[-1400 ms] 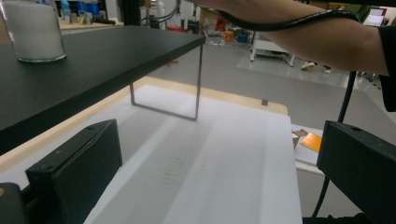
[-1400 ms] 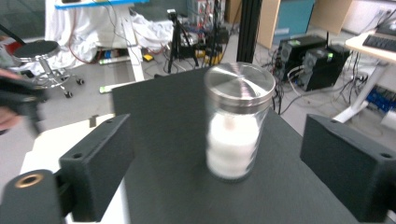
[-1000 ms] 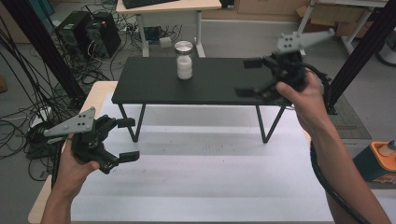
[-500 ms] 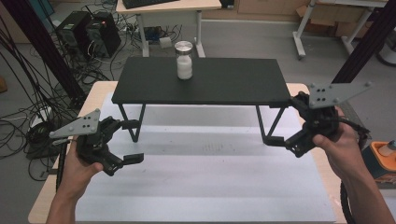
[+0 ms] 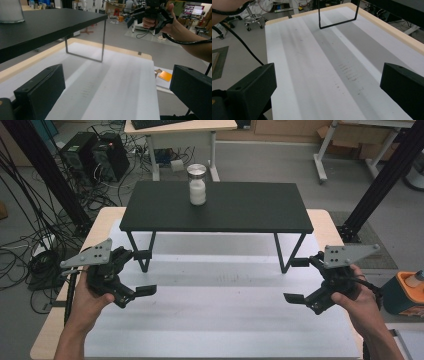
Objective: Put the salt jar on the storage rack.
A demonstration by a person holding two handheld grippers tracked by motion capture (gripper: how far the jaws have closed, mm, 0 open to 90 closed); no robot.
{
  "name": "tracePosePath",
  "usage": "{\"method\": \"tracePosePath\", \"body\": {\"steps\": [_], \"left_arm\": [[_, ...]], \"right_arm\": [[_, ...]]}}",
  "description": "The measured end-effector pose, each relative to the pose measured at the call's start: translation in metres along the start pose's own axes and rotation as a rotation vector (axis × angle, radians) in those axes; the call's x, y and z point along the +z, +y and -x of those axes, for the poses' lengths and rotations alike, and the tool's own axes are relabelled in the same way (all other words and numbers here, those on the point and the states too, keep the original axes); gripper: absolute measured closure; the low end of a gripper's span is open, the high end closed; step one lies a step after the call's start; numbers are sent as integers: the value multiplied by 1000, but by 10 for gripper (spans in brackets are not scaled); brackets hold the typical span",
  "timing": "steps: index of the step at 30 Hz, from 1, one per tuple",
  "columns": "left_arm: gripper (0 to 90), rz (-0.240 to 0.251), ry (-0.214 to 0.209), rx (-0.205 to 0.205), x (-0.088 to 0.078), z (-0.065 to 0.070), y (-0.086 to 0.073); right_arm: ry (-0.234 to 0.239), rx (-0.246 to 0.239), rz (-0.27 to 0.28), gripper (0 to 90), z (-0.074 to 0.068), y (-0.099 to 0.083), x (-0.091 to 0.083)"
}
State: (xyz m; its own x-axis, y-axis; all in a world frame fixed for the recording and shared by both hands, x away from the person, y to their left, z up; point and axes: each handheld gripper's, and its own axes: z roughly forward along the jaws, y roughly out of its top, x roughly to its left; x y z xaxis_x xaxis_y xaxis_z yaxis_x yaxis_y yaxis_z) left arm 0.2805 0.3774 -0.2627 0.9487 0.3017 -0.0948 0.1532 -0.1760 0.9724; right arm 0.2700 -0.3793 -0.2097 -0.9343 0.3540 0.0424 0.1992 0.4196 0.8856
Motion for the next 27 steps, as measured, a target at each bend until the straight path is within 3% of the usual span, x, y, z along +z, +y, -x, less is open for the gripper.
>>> {"method": "tracePosePath", "body": {"steps": [27], "left_arm": [[3, -14, -16, -10, 7, -5, 2]], "right_arm": [[41, 25, -25, 8, 14, -8, 16]]}}
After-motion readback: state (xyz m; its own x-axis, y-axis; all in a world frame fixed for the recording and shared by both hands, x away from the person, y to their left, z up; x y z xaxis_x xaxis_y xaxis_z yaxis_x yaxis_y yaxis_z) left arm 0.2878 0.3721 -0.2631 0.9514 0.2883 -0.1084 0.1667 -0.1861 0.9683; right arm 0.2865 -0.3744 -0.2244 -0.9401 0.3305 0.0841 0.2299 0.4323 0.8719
